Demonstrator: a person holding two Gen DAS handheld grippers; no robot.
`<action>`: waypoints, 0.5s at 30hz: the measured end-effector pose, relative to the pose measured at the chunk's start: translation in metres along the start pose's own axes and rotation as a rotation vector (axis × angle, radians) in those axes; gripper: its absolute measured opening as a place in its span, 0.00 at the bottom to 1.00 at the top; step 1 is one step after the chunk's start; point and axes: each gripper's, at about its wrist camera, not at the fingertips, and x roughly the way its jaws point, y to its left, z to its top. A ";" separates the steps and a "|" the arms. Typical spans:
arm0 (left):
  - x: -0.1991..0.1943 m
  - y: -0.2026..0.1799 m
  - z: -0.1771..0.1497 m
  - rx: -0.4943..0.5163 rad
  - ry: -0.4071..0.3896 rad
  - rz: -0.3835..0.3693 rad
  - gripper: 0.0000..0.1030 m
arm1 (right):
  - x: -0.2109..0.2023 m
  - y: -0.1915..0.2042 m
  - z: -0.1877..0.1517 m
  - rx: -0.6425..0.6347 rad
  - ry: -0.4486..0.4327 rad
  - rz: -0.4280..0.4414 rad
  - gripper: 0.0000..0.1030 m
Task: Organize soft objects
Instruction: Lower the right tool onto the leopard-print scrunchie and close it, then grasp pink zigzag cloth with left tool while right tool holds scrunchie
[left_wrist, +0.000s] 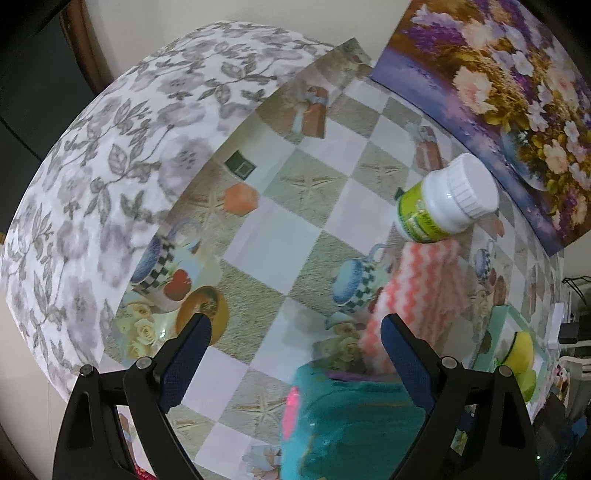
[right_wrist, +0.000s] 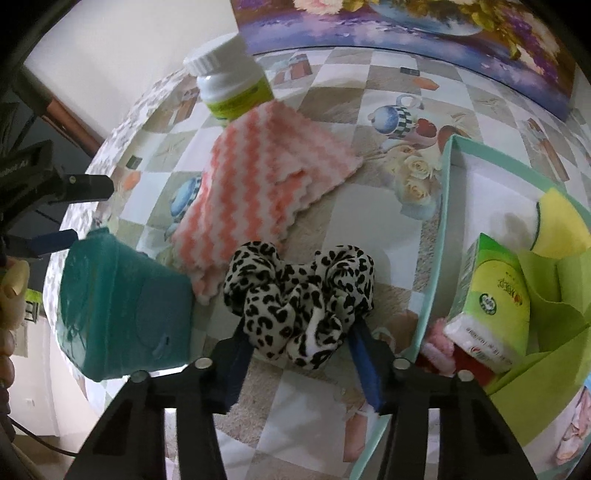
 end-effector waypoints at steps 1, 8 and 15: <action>0.000 -0.002 0.001 0.004 -0.001 -0.005 0.91 | -0.003 -0.003 -0.001 0.004 -0.004 0.004 0.47; 0.000 -0.014 0.003 0.014 0.002 -0.065 0.91 | -0.018 -0.010 -0.005 0.050 -0.041 0.018 0.39; -0.002 -0.033 0.003 0.037 -0.011 -0.101 0.91 | -0.045 -0.024 0.003 0.093 -0.109 0.033 0.39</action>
